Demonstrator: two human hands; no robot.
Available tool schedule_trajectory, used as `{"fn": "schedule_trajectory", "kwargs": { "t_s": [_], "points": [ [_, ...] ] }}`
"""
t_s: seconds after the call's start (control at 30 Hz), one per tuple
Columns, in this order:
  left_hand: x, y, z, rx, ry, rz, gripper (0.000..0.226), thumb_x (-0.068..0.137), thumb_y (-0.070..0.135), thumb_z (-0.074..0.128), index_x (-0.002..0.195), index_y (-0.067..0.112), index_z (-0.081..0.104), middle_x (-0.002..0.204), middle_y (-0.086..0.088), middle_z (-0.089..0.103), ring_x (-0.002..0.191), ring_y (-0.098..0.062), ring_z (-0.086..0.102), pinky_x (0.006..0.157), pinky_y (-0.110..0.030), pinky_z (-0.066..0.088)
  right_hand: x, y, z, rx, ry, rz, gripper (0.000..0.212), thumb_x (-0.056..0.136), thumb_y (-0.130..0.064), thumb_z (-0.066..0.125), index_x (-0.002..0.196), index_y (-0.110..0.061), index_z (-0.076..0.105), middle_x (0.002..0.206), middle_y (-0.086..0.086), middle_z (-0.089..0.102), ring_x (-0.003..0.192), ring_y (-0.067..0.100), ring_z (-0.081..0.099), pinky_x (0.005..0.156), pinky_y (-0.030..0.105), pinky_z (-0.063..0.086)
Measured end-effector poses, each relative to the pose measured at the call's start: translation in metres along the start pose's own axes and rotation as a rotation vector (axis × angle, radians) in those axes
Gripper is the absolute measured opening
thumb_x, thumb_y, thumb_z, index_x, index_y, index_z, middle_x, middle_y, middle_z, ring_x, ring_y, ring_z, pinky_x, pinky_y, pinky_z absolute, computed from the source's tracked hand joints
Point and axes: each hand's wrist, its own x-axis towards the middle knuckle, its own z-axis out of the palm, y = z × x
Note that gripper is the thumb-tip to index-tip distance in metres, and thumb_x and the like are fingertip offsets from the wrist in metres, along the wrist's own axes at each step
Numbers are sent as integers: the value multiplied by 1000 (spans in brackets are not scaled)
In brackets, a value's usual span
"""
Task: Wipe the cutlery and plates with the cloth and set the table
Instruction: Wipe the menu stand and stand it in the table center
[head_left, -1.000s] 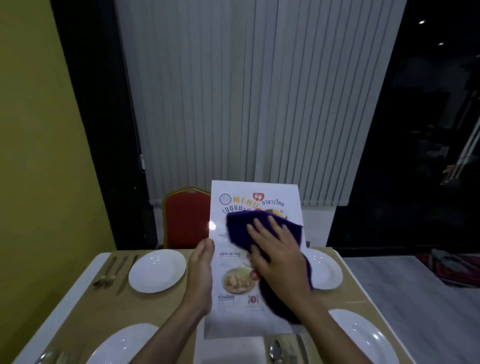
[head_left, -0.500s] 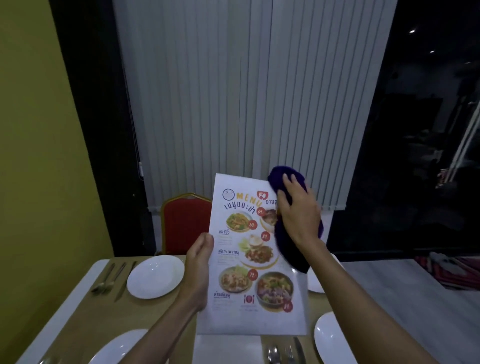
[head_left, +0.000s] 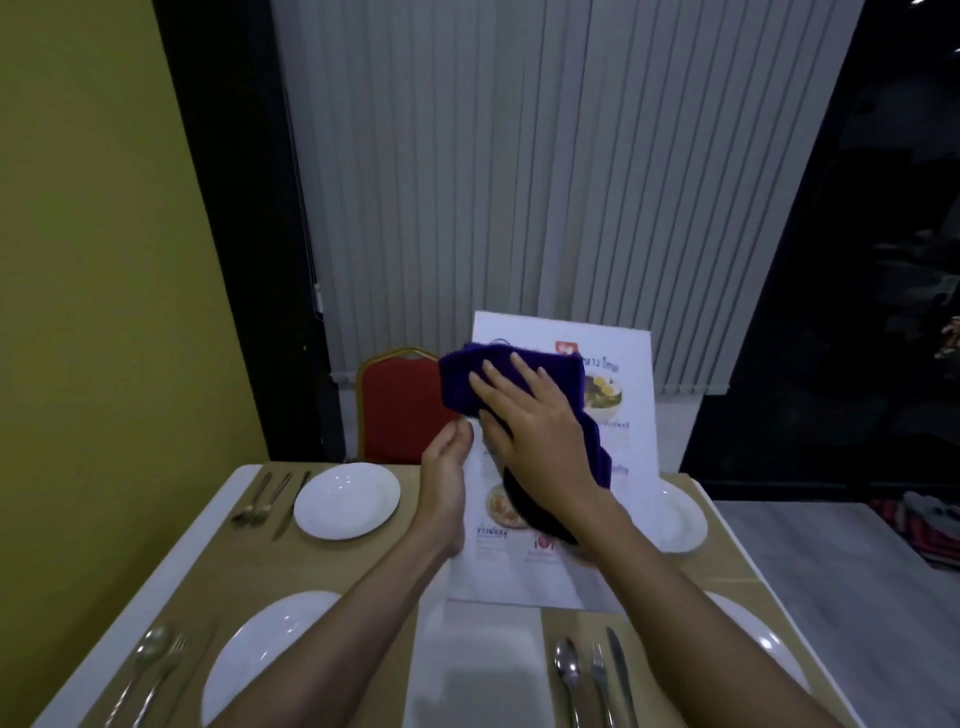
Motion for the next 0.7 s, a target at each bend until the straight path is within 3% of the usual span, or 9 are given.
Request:
{"fn": "schedule_trajectory", "kwargs": {
  "t_s": [0.13, 0.27, 0.4, 0.5, 0.7],
  "points": [
    [7, 9, -19, -68, 52, -38, 32, 103, 28, 46, 125, 12, 63, 121, -17, 69, 115, -39, 63, 101, -61, 45, -50, 29, -9, 7, 17, 101, 42, 92, -18, 65, 134, -16, 60, 140, 2, 56, 140, 28, 40, 111, 52, 37],
    [8, 9, -16, -53, 40, -60, 32, 103, 28, 45, 123, 11, 63, 123, -17, 67, 117, -39, 62, 102, -61, 46, -28, 35, -14, -17, 8, 228, 40, 97, -22, 58, 137, -16, 57, 144, 6, 52, 143, 33, 33, 115, 55, 28],
    [16, 18, -12, -95, 58, -87, 40, 102, 30, 46, 133, 8, 57, 131, -19, 62, 125, -40, 56, 109, -59, 38, -59, 12, 4, -35, 0, -135, 35, 95, -27, 60, 129, -17, 64, 137, 2, 59, 137, 31, 44, 112, 52, 34],
    [22, 21, -31, -88, 62, -99, 39, 102, 33, 45, 131, 11, 59, 125, -18, 67, 116, -38, 63, 102, -61, 45, -116, 32, 2, -41, -137, -458, 36, 96, -27, 64, 132, -21, 62, 142, -3, 54, 140, 28, 40, 111, 51, 36],
    [19, 18, -24, -18, 51, -138, 42, 103, 37, 45, 137, 14, 54, 130, -15, 64, 119, -36, 61, 103, -59, 45, -121, 36, 20, -170, -151, -775, 42, 96, -19, 63, 137, -23, 57, 147, -2, 49, 140, 32, 39, 113, 53, 34]
  ]
}}
